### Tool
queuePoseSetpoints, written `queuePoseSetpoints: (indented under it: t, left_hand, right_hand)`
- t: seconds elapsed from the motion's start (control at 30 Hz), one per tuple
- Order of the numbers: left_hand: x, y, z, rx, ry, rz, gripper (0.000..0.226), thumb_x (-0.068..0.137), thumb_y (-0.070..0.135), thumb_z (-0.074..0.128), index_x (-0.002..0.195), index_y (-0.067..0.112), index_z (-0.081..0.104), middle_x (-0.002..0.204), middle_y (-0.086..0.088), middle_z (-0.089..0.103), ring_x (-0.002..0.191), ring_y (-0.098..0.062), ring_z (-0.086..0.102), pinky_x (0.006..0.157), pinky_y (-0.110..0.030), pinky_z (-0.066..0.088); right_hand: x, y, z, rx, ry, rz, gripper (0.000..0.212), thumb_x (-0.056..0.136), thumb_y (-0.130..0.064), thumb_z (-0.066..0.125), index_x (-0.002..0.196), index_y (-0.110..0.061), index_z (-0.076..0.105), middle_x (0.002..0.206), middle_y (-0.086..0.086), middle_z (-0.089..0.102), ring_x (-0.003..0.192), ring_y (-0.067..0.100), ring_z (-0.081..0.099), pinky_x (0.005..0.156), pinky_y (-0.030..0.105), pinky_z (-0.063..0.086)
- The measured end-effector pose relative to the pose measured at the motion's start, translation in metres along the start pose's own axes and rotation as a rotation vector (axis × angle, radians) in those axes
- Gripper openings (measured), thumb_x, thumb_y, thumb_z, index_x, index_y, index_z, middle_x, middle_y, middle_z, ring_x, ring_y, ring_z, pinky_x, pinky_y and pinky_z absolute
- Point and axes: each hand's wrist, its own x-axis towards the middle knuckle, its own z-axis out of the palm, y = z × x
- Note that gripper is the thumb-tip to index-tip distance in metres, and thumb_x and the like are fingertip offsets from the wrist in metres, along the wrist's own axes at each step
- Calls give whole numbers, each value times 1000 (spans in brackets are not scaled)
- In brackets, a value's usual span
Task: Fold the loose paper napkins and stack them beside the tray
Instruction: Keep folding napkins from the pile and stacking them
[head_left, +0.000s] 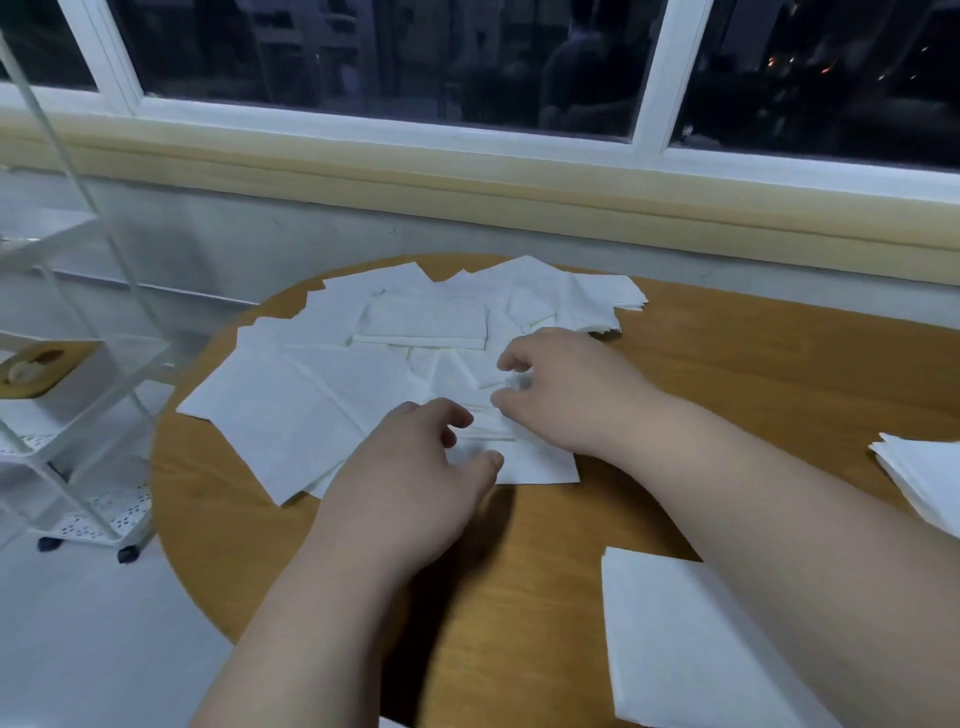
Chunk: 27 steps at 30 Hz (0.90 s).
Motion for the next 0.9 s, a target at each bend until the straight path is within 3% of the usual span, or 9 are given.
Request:
queuePoseSetpoints:
  t: [0.2,0.4,0.67,0.73,0.8,0.9]
  left_hand:
    - [6,-7,-4,-56,13,-24,38,88,51,60,124,39,57,112,19,55,98,-2,57,78,-26,43]
    - [8,-8,-8,-57,15,-30,37,89,55,57,122,39,58,114,18,57,99,-5,59,85,-29,47]
    - [4,0,-7,-83,67,30,42,90,50,58,130,37,55,118,18,52,102,-7,57,87,-28,45]
    - [3,2,-4,-106,101,86,50,90,47,61,137,37,49,129,15,47,119,-9,51,96,-28,44]
    - [0,7,-1,-87,141,150,63,88,43,64,146,36,38,144,13,36,137,-10,31,105,-24,32]
    - [-6,16,3,-62,182,234,76,86,41,67,152,34,29,155,14,25,145,-6,15,110,-21,19]
  right_hand:
    - [38,-17,22,-96,7,15,30,86,-49,57,104,-25,61,107,-7,59,100,20,58,84,41,53]
    - [42,-15,25,-190,60,-16,17,92,-24,48,85,-18,63,90,-2,58,85,23,59,72,40,55]
    - [10,0,-7,-163,196,-39,23,101,-25,40,91,-23,62,93,-5,58,85,21,57,70,37,51]
    - [-11,5,-20,-142,217,-36,22,103,-28,41,96,-25,62,94,-8,59,86,19,57,72,38,51]
    - [-38,12,-34,-96,219,-35,18,103,-34,43,98,-31,60,94,-14,59,87,13,56,73,37,50]
    - [-86,23,-50,58,223,2,13,101,-38,47,94,-38,58,86,-22,59,86,1,55,65,25,43]
